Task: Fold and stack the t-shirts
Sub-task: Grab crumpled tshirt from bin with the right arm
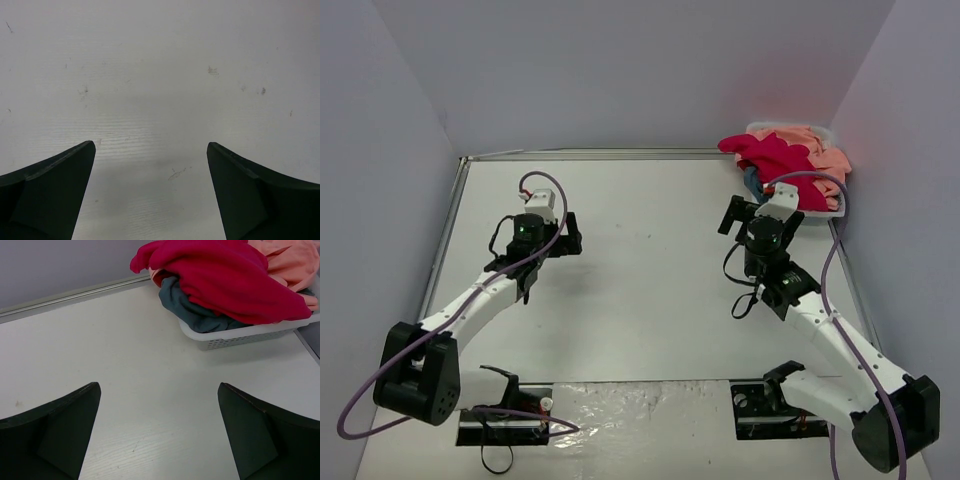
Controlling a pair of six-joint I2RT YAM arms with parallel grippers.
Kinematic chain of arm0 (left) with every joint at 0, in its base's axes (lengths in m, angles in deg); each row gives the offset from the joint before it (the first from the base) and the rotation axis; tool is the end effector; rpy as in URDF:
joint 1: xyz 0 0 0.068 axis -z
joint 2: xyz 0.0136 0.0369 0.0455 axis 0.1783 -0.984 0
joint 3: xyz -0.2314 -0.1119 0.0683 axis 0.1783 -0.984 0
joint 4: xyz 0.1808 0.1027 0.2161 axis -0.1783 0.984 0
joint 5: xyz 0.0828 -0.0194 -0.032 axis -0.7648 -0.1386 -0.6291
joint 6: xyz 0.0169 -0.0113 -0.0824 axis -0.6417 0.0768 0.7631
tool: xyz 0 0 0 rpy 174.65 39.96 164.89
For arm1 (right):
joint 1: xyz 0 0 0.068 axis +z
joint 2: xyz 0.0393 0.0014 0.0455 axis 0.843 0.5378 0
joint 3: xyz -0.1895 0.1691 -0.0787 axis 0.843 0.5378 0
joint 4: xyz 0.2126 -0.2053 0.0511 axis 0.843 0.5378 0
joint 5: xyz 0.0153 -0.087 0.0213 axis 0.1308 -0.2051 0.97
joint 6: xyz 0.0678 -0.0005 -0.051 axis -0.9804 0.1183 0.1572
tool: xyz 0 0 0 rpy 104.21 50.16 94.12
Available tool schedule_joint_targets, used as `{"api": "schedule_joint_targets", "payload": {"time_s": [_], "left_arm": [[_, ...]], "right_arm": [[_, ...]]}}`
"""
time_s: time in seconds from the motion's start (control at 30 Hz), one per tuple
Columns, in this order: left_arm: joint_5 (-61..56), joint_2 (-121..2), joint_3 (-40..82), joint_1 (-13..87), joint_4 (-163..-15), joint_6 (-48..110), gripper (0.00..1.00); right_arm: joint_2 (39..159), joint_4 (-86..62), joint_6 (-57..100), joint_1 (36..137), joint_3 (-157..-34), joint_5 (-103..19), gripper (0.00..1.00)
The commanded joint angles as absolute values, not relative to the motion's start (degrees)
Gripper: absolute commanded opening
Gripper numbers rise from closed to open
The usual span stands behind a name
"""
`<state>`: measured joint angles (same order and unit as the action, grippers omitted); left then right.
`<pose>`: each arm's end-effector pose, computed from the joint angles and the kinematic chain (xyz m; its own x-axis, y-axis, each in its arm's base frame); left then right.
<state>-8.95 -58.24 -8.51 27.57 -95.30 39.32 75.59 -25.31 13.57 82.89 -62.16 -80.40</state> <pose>0.3438 -0.1098 0.2083 -0.4543 -0.2126 -0.8651 0.1852 0.9274 -0.3251 0.2984 0.0997 0.3084 -0.0106 0.2345 -0.9721 0.0970 0.9678 0.2324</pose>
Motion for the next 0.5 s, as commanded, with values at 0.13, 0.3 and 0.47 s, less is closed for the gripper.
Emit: {"api": "schedule_joint_targets", "payload": {"time_s": [0.13, 0.3, 0.47], "left_arm": [[-9.7, -52.6, -12.2, 27.9, -101.2, 41.7, 0.94], [-11.9, -52.0, -12.3, 27.9, -102.6, 42.1, 0.94], [-13.9, -48.1, -16.4, 27.9, -105.0, 41.8, 0.94]], "right_arm": [[70.8, -28.5, 13.6, 82.3, -58.3, -79.7, 1.00], [75.2, -28.0, 13.8, 81.5, -62.5, -82.6, 1.00], [78.3, -28.3, 16.0, 81.0, -67.2, -90.2, 1.00]]}}
